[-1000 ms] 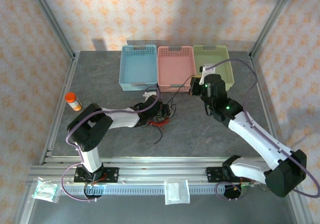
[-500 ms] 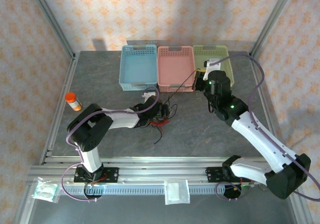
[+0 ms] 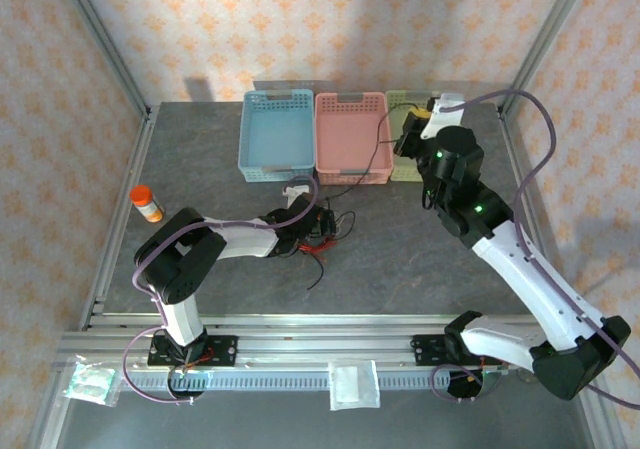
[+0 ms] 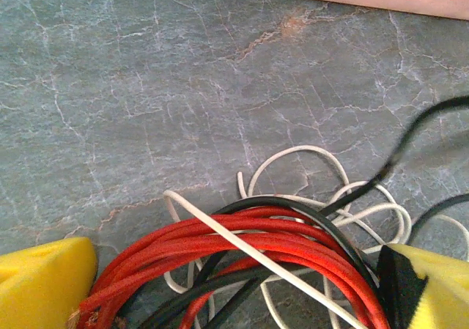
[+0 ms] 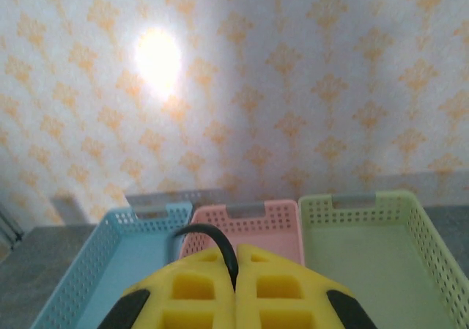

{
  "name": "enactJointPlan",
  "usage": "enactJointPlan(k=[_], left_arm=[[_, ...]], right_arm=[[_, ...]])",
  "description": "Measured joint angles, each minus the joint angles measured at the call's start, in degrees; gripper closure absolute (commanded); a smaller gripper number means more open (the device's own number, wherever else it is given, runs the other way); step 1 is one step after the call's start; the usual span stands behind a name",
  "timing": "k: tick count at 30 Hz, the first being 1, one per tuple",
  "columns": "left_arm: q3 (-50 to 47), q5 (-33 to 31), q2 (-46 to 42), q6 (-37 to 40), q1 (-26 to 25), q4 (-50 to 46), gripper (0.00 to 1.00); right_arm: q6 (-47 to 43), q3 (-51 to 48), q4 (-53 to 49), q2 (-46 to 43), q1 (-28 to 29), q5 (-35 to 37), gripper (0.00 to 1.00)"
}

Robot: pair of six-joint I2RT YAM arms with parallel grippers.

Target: Untangle the cables

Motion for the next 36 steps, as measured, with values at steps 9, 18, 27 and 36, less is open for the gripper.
enactJointPlan(k=[9, 18, 27, 36], left_arm=[[-0.55, -0.02, -0.39, -0.02, 0.15, 0.17, 0.01], [-1.73, -0.20, -1.62, -0.35, 0.24, 0.20, 0.01], [-2.69, -2.78, -13.68, -0.31, 0.81, -4.57, 0.01], [3.87, -4.35, -21.00, 2.95, 0.83, -5.68, 0.01]], right_arm=[[-2.34, 3.34, 0.96, -0.07, -0.68, 2.45, 1.00], [-4.26, 6.27, 0.44, -0.13, -1.62, 3.54, 1.00], [-2.54, 10.16, -2.60, 4.66, -4.98, 5.05, 1.00], [-1.36, 16.52, -6.19, 15.41, -9.18, 5.60, 1.00]])
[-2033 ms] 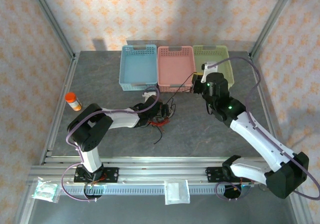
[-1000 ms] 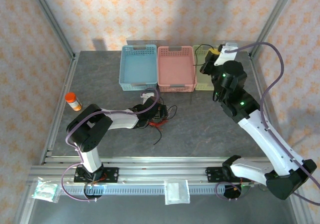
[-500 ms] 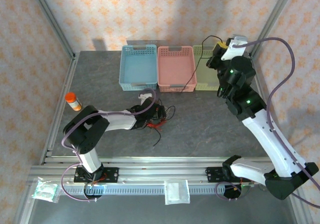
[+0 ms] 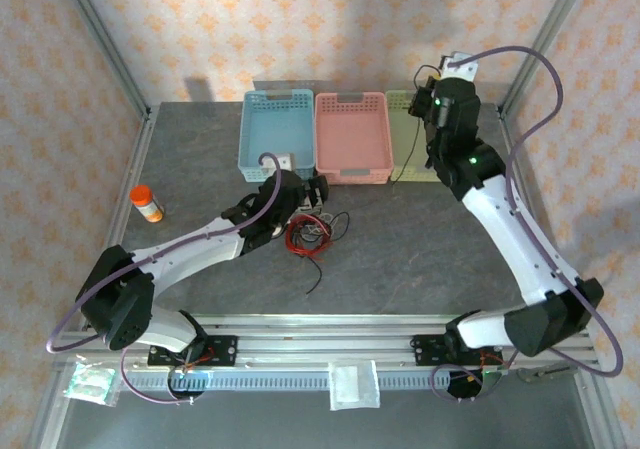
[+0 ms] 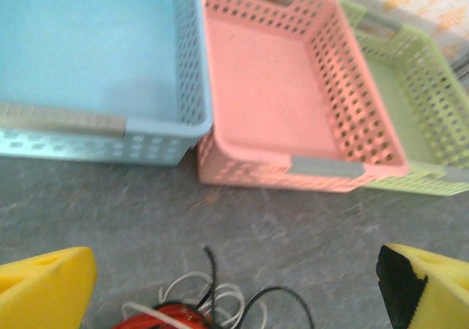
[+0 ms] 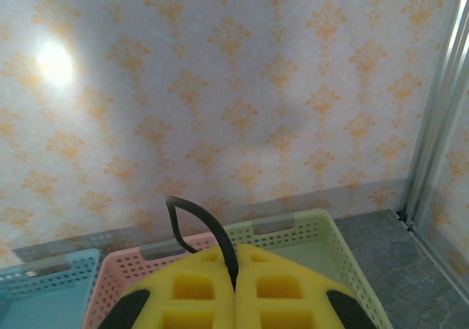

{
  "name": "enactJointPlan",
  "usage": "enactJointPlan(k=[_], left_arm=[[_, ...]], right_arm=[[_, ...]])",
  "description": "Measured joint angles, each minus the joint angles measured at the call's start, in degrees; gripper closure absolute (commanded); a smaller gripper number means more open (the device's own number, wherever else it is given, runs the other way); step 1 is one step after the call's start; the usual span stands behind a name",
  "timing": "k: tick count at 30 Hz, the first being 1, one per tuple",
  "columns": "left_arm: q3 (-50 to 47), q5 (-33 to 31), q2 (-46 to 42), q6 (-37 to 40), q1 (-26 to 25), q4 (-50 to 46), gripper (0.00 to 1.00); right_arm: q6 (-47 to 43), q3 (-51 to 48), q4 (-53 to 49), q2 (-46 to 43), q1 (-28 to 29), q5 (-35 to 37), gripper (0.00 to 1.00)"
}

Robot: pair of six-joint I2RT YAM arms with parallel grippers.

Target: Untangle the cables

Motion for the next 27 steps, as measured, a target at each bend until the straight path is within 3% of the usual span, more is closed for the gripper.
enactJointPlan(k=[7, 17, 23, 27], left_arm=[[7.91, 5.25, 2.71, 1.95, 1.66, 0.20, 0.01], [20.35, 13.46, 14.60, 2.51, 4.59, 0.83, 0.01], [21.99, 15.58, 15.69, 2.56, 4.55, 0.46, 0.00], [21.97, 16.76, 15.69, 2.54, 4.55, -0.17, 0.01]], right_arm=[[0.00, 6.03, -0.33, 8.79, -6.34, -1.33, 1.00], [0.85, 16.81, -0.52, 23.28, -13.90, -5.64, 1.00], [1.22, 22.40, -1.29, 30.27, -16.17, -8.85, 1.00], [1.75, 27.69, -2.71, 36.11, -17.35, -14.80, 1.00]])
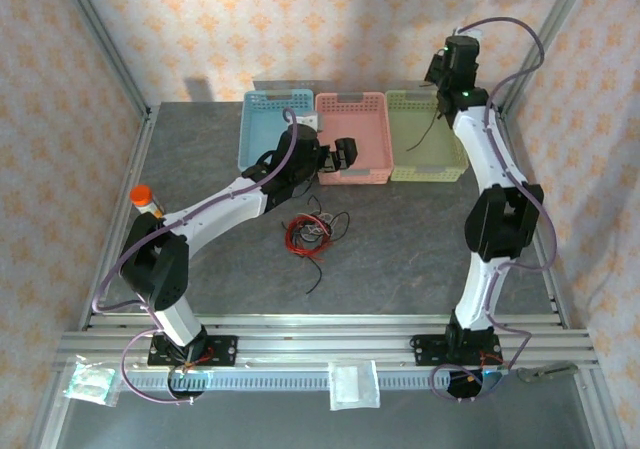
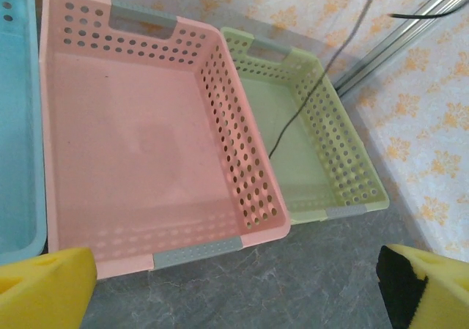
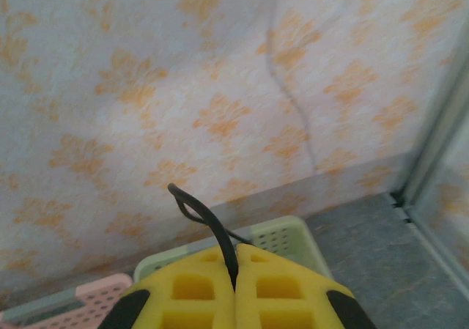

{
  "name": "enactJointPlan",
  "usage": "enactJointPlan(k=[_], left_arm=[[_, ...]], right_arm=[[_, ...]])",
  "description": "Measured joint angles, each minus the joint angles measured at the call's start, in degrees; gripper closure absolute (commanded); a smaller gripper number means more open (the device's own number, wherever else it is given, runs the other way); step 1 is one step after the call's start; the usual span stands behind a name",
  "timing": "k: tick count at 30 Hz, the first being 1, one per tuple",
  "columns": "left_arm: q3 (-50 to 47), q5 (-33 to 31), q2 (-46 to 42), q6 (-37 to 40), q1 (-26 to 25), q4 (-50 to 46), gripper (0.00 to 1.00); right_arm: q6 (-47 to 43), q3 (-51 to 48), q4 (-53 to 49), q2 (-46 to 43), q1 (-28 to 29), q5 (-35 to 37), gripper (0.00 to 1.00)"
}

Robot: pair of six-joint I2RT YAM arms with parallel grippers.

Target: Untangle the cables

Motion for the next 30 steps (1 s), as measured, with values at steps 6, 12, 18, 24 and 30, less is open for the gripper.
enactJointPlan(k=[6, 12, 18, 24, 30], left_arm=[[-0.83, 1.18, 0.24, 0.00, -0.46, -0.31, 0.01], [-0.92, 1.36, 2.60, 0.00, -2.14, -1.07, 0.01], [-0.92, 1.16, 4.09, 0.07, -3.13, -2.91, 0.01], [-0.92, 0.76, 4.46, 0.22, -3.13, -4.26, 0.01], [-0.92, 0.26, 4.48, 0.22, -3.13, -4.85, 0.01]], right_arm=[[2.91, -0.61, -1.92, 3.80, -2.10, -12.24, 1.00], [6.40, -0.96, -6.49, 6.54, -3.41, -8.55, 1.00], [6.93, -0.42, -12.83, 12.15, -3.56, -2.86, 0.97], [6.97, 0.15, -18.88, 15.87, -3.56, -0.85, 0.86], [6.88, 0.37, -21.09, 16.20, -3.56, 0.44, 0.60]])
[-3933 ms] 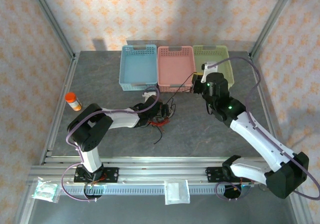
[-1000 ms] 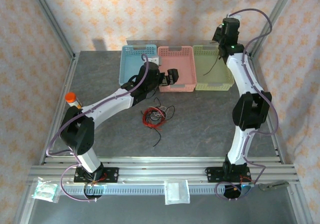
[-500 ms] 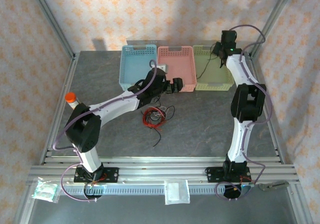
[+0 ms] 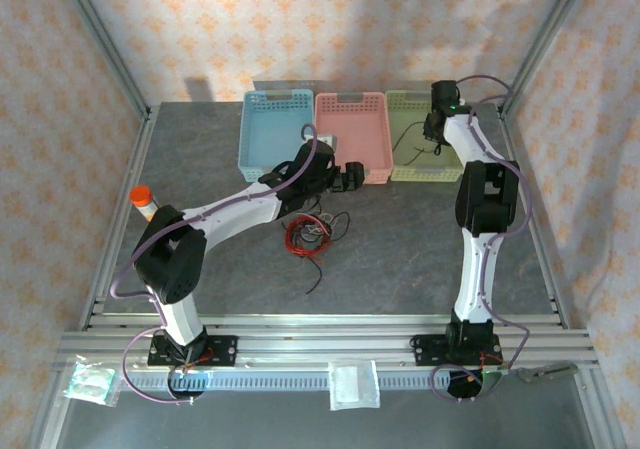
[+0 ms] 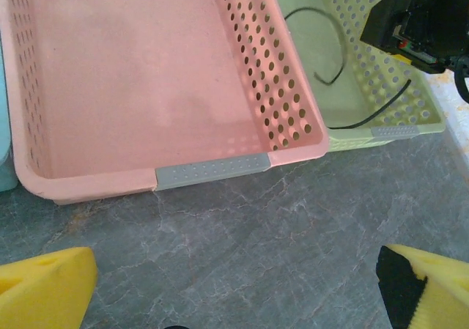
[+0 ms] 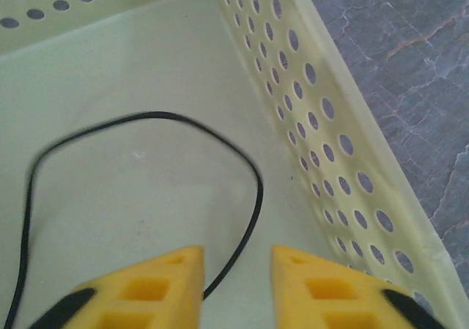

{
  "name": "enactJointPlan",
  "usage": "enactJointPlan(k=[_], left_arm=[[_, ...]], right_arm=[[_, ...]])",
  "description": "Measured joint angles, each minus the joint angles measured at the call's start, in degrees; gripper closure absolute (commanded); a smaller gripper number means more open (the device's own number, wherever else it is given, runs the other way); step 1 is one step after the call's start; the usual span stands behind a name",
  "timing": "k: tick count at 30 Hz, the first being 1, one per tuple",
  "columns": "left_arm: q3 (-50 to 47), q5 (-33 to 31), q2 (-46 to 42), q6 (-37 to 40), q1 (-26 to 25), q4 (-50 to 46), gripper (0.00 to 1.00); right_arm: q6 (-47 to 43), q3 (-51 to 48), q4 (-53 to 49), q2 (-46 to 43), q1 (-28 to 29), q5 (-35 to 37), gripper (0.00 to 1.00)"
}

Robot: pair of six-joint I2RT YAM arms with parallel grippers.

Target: Untangle the cables

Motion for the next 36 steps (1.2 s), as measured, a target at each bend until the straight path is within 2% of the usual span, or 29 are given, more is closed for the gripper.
enactJointPlan(k=[3, 9, 11, 15, 19, 24, 29, 31, 36], left_arm=[[0.00, -0.50, 0.00, 0.00, 0.00, -0.33, 0.01], [0.00, -1.11, -0.02, 0.20, 0.00, -0.90, 0.01], [0.00, -1.31, -0.04, 0.66, 0.00, -1.31, 0.01], [-4.72, -2.71, -3.96, 2.05, 0.00, -1.57, 0.03], [-11.85, -3.96, -11.72, 2.71, 0.02, -2.82, 0.05], [-19.54, -4.90, -19.50, 1.88, 0.15, -3.13, 0.09], [-27.19, -4.39, -22.16, -1.73, 1.77, -2.54, 0.13], [-30.45, -3.15, -22.88, -3.87, 3.45, -1.84, 0.16], [-36.54, 0.94, -25.20, -8.68, 7.74, 2.34, 0.17]], right_arm=[[-0.42, 0.87, -0.39, 0.00, 0.00, 1.01, 0.55], [-0.68, 2.47, -0.35, -2.23, 0.04, 1.88, 0.54], [-0.74, -0.92, 1.51, -5.77, 0.24, 1.70, 0.55], [-0.90, -16.04, 6.99, -19.54, 2.36, 0.81, 0.57], [-0.17, -27.06, 11.72, -31.69, 7.85, -0.76, 0.57], [2.36, -37.86, 14.29, -41.05, 15.98, -1.77, 0.61], [6.60, -46.45, 14.80, -44.37, 23.67, -3.04, 0.66], [8.26, -48.96, 15.13, -44.39, 26.84, -3.93, 0.66], [10.54, -52.24, 17.68, -43.25, 33.97, -7.32, 0.67]])
